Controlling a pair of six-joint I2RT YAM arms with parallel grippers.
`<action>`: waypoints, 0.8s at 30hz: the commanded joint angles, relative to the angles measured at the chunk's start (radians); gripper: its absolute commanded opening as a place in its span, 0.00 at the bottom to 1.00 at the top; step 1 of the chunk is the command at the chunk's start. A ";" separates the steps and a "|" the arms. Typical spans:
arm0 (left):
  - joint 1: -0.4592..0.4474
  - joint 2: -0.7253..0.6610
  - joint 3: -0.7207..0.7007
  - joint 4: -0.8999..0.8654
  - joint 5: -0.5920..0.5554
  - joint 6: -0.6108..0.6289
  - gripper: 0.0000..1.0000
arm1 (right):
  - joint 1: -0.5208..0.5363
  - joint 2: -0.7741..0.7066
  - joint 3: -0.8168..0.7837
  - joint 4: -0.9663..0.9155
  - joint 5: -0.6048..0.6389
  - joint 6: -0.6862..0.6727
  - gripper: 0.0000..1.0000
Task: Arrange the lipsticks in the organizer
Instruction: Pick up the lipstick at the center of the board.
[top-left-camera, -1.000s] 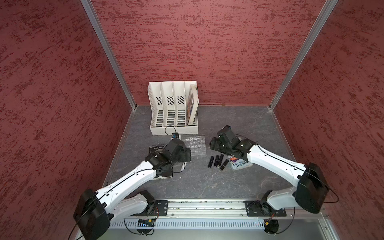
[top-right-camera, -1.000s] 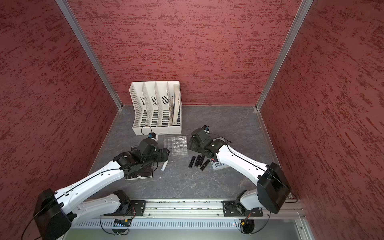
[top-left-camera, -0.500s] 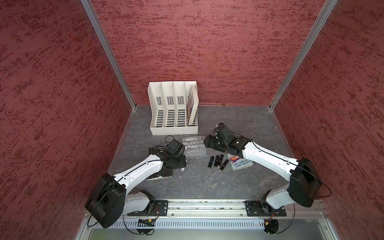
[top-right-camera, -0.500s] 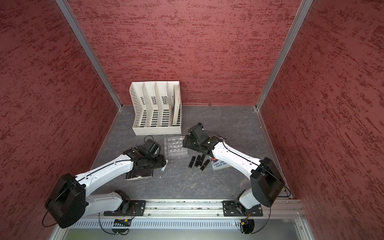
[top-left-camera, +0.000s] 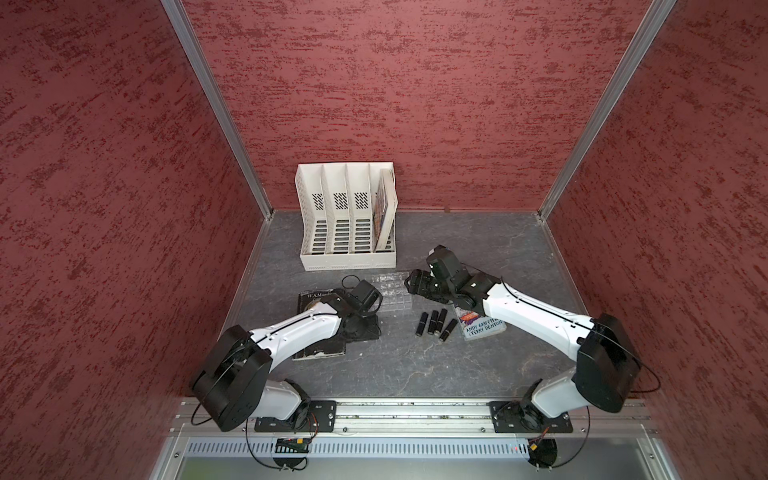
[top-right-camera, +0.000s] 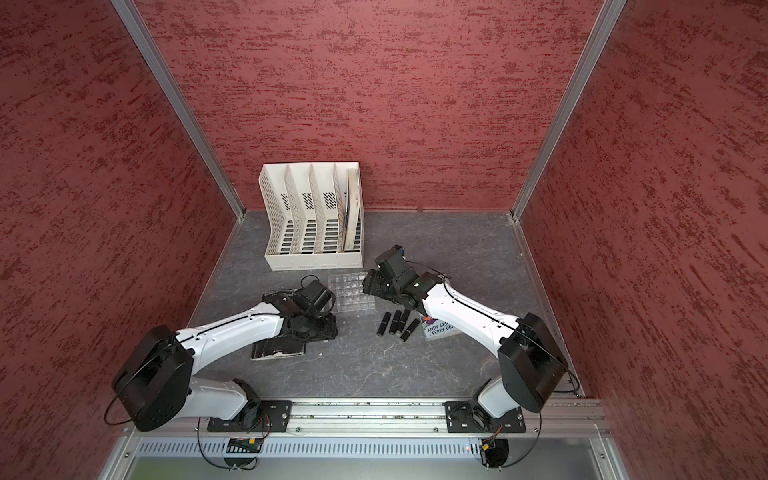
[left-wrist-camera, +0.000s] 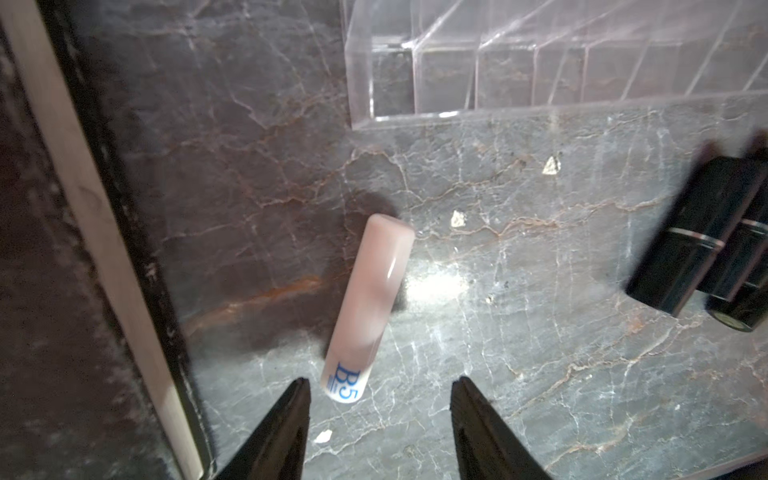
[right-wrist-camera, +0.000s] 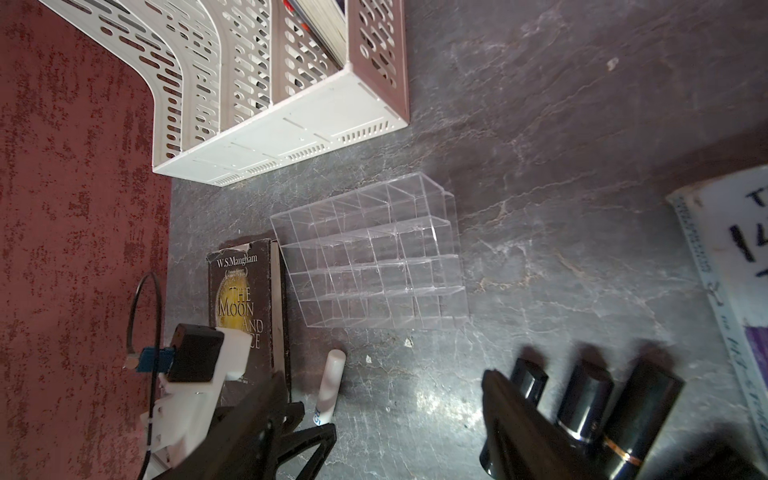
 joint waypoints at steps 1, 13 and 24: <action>-0.009 0.039 0.029 -0.010 -0.028 -0.006 0.52 | 0.008 0.003 -0.011 0.032 -0.008 0.005 0.78; -0.013 0.131 0.053 0.002 -0.030 0.010 0.32 | 0.006 0.005 -0.008 0.020 0.009 0.012 0.78; -0.066 0.147 0.081 -0.028 -0.041 0.016 0.17 | 0.006 0.014 -0.004 -0.002 0.012 0.014 0.78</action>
